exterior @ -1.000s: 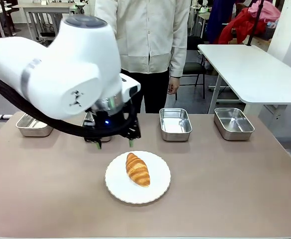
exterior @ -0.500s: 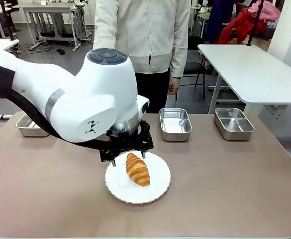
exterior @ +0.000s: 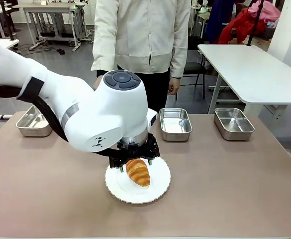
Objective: Place the bread in the container.
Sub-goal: Place the Butter Roll into the Airtight Container indicated by the human.
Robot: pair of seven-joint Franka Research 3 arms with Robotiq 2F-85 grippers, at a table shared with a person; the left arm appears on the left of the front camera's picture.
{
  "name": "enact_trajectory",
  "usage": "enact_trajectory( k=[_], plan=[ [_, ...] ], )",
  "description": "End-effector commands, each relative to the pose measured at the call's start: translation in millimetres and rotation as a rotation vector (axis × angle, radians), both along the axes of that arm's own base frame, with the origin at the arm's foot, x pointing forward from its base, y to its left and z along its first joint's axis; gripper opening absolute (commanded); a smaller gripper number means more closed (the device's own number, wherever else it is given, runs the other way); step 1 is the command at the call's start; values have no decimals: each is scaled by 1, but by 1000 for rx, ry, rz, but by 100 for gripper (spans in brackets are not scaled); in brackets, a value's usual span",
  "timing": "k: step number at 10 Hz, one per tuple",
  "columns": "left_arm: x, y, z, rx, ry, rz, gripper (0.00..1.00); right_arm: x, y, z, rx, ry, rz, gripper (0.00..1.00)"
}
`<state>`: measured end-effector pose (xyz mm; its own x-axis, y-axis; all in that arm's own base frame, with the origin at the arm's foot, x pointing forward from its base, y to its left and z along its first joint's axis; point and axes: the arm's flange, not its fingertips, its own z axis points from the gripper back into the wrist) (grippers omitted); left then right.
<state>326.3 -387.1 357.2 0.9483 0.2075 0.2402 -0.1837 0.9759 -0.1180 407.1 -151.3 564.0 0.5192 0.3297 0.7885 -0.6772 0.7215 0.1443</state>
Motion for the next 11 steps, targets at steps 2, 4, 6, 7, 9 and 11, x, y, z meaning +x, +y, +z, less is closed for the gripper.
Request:
enact_trajectory(
  k=[2,4,6,7,9,11],
  plan=[
    [20,-12,-19,-11,-34,16,100,1,1,0,14,-24,10,100],
    [28,-17,-31,-5,-10,28,100,1,1,0,14,-24,10,100],
    [35,-18,-41,30,-10,34,100,1,1,0,14,-24,10,100],
    [37,-17,-46,39,-5,38,100,1,1,0,14,-24,10,100],
    [39,-16,-52,43,1,44,100,1,1,0,14,-24,10,100],
    [42,-14,-57,52,12,53,100,1,1,0,14,-24,10,100]
  ],
)
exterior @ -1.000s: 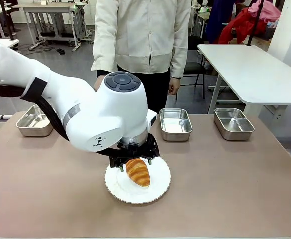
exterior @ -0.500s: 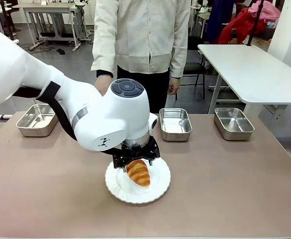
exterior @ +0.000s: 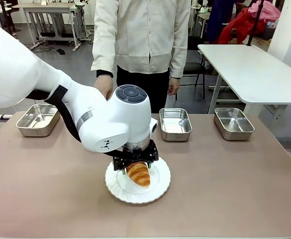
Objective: Place the bread in the container.
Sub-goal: Place the Butter Roll into the Airtight Container indicated by the human.
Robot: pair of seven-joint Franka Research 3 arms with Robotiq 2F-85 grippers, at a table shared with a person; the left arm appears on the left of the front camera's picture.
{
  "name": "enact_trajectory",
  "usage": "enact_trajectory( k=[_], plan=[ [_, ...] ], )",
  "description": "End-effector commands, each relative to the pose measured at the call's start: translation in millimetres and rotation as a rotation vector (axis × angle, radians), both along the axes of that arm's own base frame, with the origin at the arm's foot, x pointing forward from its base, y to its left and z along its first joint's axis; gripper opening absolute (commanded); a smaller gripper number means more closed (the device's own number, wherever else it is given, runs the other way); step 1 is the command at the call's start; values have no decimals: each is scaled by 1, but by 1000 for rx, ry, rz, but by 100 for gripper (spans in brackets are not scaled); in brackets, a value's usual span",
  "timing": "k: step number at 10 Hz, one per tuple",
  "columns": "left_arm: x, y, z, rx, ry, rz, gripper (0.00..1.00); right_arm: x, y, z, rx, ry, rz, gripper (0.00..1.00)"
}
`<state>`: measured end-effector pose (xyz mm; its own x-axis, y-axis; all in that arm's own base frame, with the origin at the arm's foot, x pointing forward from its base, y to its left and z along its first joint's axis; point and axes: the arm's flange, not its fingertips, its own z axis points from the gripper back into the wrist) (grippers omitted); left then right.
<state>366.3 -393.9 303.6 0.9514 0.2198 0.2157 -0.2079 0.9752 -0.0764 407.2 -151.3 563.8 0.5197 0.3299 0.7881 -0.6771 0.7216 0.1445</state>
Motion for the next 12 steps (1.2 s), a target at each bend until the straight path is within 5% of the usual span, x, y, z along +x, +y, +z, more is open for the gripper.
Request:
enact_trajectory(
  k=[1,2,3,4,5,6,12],
  plan=[
    [2,-7,-3,23,-15,40,100,1,1,0,14,-24,10,100],
    [2,-7,-3,24,-11,48,81,1,1,0,14,-24,10,100],
    [2,-7,-3,24,-6,43,81,1,1,0,14,-24,10,100],
    [2,-6,-2,27,-9,43,61,1,1,0,14,-24,10,100],
    [1,-6,-2,29,-16,46,75,1,1,0,14,-24,10,100],
    [1,-6,1,31,-6,9,42,1,1,0,14,-24,10,100],
    [1,-1,0,16,6,17,42,1,1,0,14,-24,10,100]
  ],
)
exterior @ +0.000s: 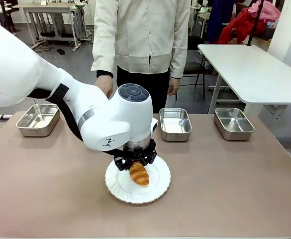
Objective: Place the bread in the container.
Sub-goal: Place the Butter Roll into the Airtight Container indicated by the human.
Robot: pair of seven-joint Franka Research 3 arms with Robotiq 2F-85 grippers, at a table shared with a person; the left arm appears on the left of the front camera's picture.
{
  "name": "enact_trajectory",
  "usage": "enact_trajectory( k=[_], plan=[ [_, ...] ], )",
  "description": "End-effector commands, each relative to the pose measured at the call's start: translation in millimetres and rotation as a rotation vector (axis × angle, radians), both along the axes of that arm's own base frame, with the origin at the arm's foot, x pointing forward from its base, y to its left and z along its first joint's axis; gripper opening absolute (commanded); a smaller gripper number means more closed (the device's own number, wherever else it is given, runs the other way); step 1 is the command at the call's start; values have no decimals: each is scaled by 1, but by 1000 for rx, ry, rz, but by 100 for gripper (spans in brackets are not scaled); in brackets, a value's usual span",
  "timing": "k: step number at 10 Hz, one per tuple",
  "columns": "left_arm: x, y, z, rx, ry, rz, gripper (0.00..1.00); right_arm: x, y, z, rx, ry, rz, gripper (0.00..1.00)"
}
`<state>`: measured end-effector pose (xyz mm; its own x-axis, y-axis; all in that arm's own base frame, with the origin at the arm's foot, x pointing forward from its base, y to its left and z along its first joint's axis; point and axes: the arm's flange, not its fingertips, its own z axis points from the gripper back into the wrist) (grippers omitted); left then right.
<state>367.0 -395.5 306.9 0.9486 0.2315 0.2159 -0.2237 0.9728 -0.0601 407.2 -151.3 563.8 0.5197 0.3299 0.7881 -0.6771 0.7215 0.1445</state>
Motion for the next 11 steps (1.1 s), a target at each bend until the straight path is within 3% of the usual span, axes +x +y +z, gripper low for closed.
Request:
enact_trajectory(
  k=[1,2,3,5,7,9,11],
  plan=[
    [0,0,0,0,0,0,43,1,1,0,14,-24,10,100],
    [4,7,29,-44,-82,0,42,1,1,0,14,-24,10,100],
    [17,19,55,-77,-118,10,42,1,1,0,14,-24,10,100],
    [50,43,99,-102,-130,5,42,1,1,0,14,-24,10,100],
    [95,74,136,-133,-106,-71,42,1,1,0,14,-24,10,100],
    [143,104,154,-96,-129,-183,42,1,1,0,14,-24,10,100],
    [190,128,144,-47,-97,-325,42,1,1,0,14,-24,10,100]
  ],
)
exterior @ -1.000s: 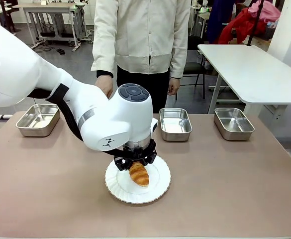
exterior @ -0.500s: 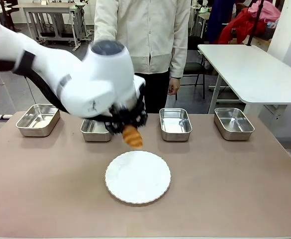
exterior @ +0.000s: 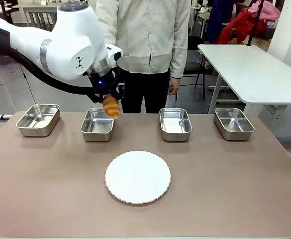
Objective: Place the bread in the container.
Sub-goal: Place the Butter Roll into the Airtight Container indicated by the human.
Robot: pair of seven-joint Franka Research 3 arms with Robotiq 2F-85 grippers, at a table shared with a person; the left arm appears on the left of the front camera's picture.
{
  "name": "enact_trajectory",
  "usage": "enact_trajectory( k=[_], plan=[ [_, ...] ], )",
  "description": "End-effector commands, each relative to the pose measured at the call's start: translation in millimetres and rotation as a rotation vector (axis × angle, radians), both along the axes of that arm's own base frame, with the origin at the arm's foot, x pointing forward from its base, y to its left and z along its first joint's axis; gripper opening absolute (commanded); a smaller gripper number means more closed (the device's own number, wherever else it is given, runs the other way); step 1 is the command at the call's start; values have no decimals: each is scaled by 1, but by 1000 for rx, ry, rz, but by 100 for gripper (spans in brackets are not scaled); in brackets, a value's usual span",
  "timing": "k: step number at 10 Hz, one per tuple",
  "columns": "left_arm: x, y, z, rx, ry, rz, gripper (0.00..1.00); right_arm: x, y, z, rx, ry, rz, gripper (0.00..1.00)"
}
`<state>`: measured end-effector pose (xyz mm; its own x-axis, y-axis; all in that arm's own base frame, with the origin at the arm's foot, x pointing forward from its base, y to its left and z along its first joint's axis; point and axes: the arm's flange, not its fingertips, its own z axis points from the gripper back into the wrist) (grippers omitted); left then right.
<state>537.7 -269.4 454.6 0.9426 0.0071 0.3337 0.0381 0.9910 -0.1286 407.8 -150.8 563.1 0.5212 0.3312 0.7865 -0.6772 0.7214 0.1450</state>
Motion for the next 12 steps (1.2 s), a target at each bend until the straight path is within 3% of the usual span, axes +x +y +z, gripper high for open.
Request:
enact_trajectory(
  k=[1,4,5,6,12],
  plan=[
    [40,13,-18,34,41,-132,42,1,0,1,16,-27,10,100],
    [60,29,-46,36,70,-233,42,1,0,1,16,-27,10,100],
    [50,29,-44,34,101,-238,42,1,0,1,16,-27,10,100],
    [57,24,-54,64,54,-199,42,1,0,1,16,-27,10,100],
    [61,41,-72,76,88,-254,42,1,0,1,16,-27,10,100]
  ],
)
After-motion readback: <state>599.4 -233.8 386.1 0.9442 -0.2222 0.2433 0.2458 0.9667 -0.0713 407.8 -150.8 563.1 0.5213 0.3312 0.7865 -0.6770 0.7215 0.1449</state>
